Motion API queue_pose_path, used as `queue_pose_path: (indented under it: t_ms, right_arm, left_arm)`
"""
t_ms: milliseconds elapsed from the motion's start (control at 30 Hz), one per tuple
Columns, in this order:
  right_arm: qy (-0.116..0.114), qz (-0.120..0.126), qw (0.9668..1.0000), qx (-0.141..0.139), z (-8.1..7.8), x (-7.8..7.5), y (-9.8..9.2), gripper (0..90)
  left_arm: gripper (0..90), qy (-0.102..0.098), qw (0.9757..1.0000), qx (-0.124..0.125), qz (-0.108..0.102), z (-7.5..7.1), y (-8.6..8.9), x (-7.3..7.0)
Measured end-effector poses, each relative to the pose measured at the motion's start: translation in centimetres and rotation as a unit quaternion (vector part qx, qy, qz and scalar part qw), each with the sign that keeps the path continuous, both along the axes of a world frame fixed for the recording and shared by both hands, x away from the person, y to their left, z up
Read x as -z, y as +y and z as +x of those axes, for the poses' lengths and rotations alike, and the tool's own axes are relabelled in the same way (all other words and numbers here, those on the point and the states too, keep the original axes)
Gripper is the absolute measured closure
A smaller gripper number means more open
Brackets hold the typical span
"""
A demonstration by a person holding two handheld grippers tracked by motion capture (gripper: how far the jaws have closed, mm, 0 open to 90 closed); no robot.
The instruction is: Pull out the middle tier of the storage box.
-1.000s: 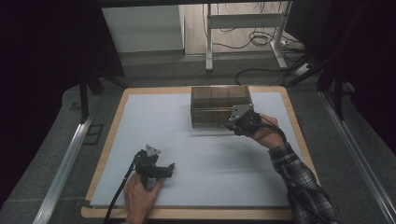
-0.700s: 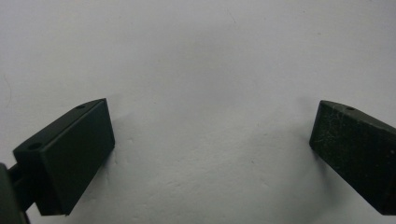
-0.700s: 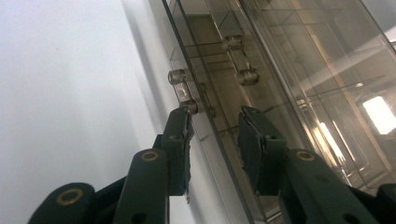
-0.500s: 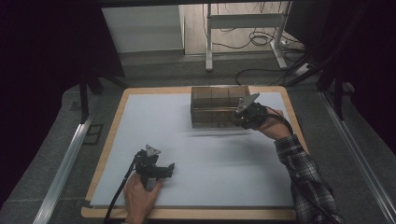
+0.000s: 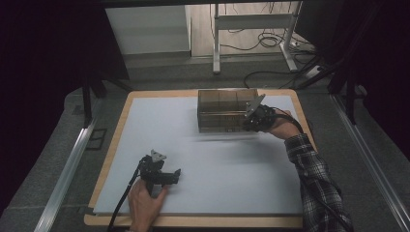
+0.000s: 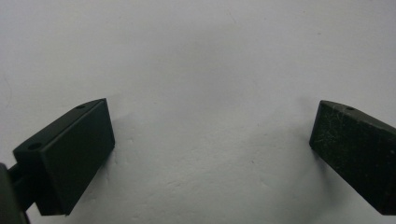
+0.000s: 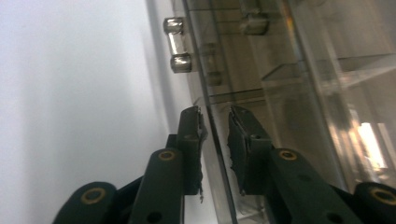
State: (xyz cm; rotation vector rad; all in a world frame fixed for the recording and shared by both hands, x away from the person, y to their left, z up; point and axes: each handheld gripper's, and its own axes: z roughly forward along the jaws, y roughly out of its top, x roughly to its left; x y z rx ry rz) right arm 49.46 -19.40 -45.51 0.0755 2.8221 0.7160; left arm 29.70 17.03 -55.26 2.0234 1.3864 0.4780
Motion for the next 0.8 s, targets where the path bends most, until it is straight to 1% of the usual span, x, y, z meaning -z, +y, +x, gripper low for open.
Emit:
queue_pose_path:
  t_ms: [67, 200, 233, 300, 333, 367, 433, 467, 533, 600, 667, 800]
  right_arm:
    - [0.006, -0.007, 0.9999, -0.008, 0.3, 0.2, 0.1, 77.4]
    - [0.012, -0.007, 0.9998, -0.014, 0.6, 0.5, 0.2, 80.8]
    - [0.026, 0.002, 0.9994, -0.024, 0.9, 0.5, 0.0, 82.6]
    - [0.041, 0.007, 0.9986, -0.033, 1.3, 0.5, -0.1, 84.5]
    - [0.044, 0.007, 0.9983, -0.038, 1.4, 0.4, -0.2, 85.0]
    - [0.041, 0.004, 0.9983, -0.043, 1.4, 0.3, -0.2, 85.4]
    - [0.049, 0.003, 0.9974, -0.052, 1.4, 0.3, 0.0, 86.0]
    - [0.043, -0.001, 0.9975, -0.056, 1.3, 0.2, 0.0, 85.9]
    - [0.042, -0.002, 0.9972, -0.062, 1.1, 0.1, 0.0, 86.2]
    - [0.049, 0.004, 0.9964, -0.069, 0.8, 0.0, 0.0, 86.3]
    - [0.047, 0.002, 0.9960, -0.076, 0.4, -0.2, 0.0, 86.3]
    - [0.053, 0.004, 0.9949, -0.085, -0.2, 0.0, -0.1, 86.5]
  left_arm:
    - [0.0, 0.000, 1.0000, 0.000, 0.000, 0.0, 0.0, 0.0]
    - [0.0, 0.000, 1.0000, 0.000, 0.000, 0.0, 0.0, 0.0]
    - [0.0, 0.000, 1.0000, 0.000, 0.000, 0.0, 0.0, 0.0]
    - [0.0, 0.000, 1.0000, 0.000, 0.000, 0.0, 0.0, 0.0]
    - [0.0, 0.000, 1.0000, 0.000, 0.000, 0.0, 0.0, 0.0]
    - [0.0, 0.000, 1.0000, 0.000, 0.000, 0.0, 0.0, 0.0]
    - [0.0, 0.000, 1.0000, 0.000, 0.000, 0.0, 0.0, 0.0]
    - [0.0, 0.000, 1.0000, 0.000, 0.000, 0.0, 0.0, 0.0]
    - [0.0, 0.000, 1.0000, 0.000, 0.000, 0.0, 0.0, 0.0]
    - [0.0, 0.000, 1.0000, 0.000, 0.000, 0.0, 0.0, 0.0]
    - [0.0, 0.000, 1.0000, 0.000, 0.000, 0.0, 0.0, 0.0]
    - [0.0, 0.000, 1.0000, 0.000, 0.000, 0.0, 0.0, 0.0]
